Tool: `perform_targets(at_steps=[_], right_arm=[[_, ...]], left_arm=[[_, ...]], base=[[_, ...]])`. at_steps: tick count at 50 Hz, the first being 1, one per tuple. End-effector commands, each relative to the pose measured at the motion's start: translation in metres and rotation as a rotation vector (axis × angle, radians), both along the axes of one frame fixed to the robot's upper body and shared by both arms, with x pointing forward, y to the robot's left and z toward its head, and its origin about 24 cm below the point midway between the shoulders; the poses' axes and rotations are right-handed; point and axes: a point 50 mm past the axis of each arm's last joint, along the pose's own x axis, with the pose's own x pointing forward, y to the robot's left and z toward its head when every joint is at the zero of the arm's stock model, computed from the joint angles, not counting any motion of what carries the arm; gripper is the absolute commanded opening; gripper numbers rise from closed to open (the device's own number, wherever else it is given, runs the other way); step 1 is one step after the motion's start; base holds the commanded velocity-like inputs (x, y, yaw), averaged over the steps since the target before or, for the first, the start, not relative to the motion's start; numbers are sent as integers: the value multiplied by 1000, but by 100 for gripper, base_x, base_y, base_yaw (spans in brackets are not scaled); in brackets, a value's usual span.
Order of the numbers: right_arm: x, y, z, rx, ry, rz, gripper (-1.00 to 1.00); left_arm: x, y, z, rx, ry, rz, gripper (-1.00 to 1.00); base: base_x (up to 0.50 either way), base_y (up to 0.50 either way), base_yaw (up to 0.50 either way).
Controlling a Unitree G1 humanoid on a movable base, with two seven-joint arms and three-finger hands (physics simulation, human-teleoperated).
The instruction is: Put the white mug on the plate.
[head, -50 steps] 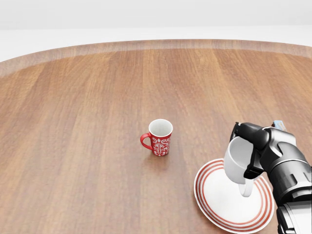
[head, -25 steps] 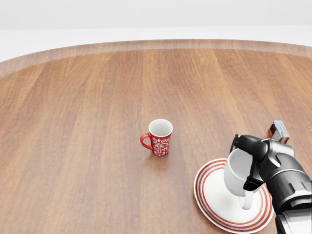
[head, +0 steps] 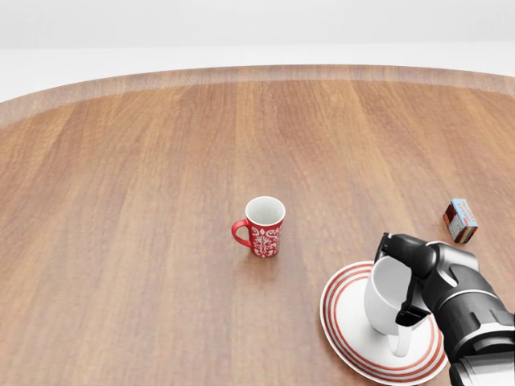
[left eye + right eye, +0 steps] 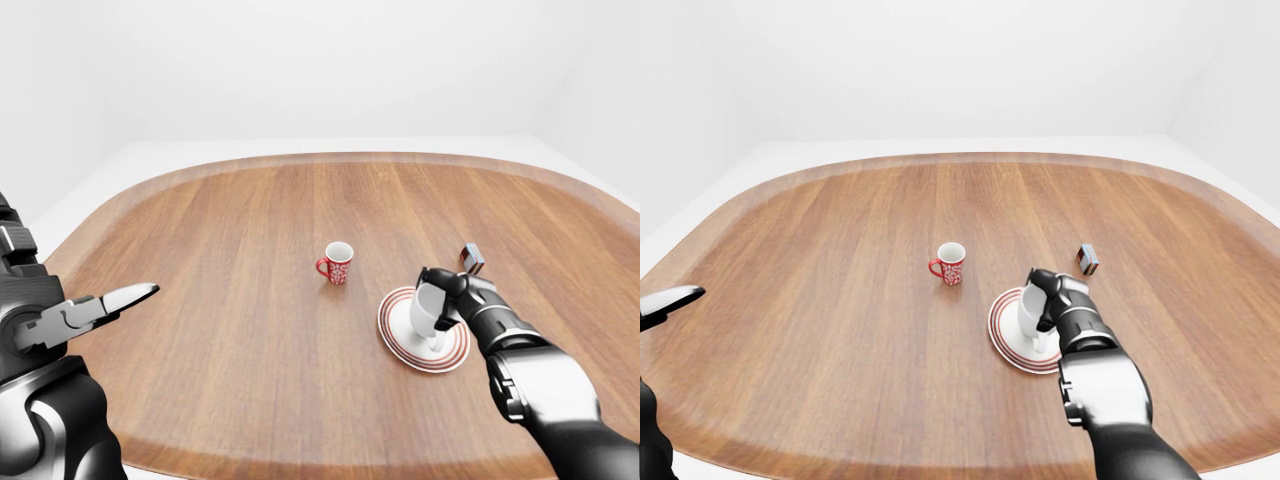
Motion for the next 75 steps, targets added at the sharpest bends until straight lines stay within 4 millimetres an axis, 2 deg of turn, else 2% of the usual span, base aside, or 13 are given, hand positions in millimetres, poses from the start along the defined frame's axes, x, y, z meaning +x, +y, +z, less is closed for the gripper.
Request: perform_targets(at_steps=[1,18,19,21,25,28,29,53,59,62,63,66,75], right_arm=[[0,1,-1,-5,-2,5,-100],[-3,-1,-4,-3,-1,-8,-95],[-3,-2,-4,-3,-2,-9,-70],[-4,-2,-6,1,-2,-14,-59],[-4,-2,-6,2,-3,-13,-4],[-4,-1,-6,4,-5,-13,92],[-4,-1,-6,5,-5,-14,100],[3,9,3,54,26,16,100],[17,16,34,36,145,125,100],[37,11,90,-116,-15,178,100],[37,11,92,-127,-27,181,100],[44,4,164,-321,-262,194,100],[27,-3,310,-604,-658,67,100]], left_arm=[[0,0,1,0,-7,1,100],[1,0,-2,0,11,-1,100],[1,0,-2,0,12,-1,100],[2,0,-2,0,13,-1,100],[2,0,-3,0,15,-2,100],[1,0,-2,0,13,-1,100],[1,0,-2,1,13,-1,100],[2,0,-1,1,9,-2,100],[1,0,0,-1,3,-3,100],[1,1,0,-5,-2,-1,100],[1,1,0,-5,-2,-1,100],[1,0,0,-3,-2,-3,100],[0,-2,0,2,0,-6,100]], base=[[0,0,0],[0,0,0],[0,0,0],[0,0,0],[0,0,0],[0,0,0],[0,0,0],[0,0,0],[0,0,0],[0,0,0],[0,0,0],[0,0,0],[0,0,0]])
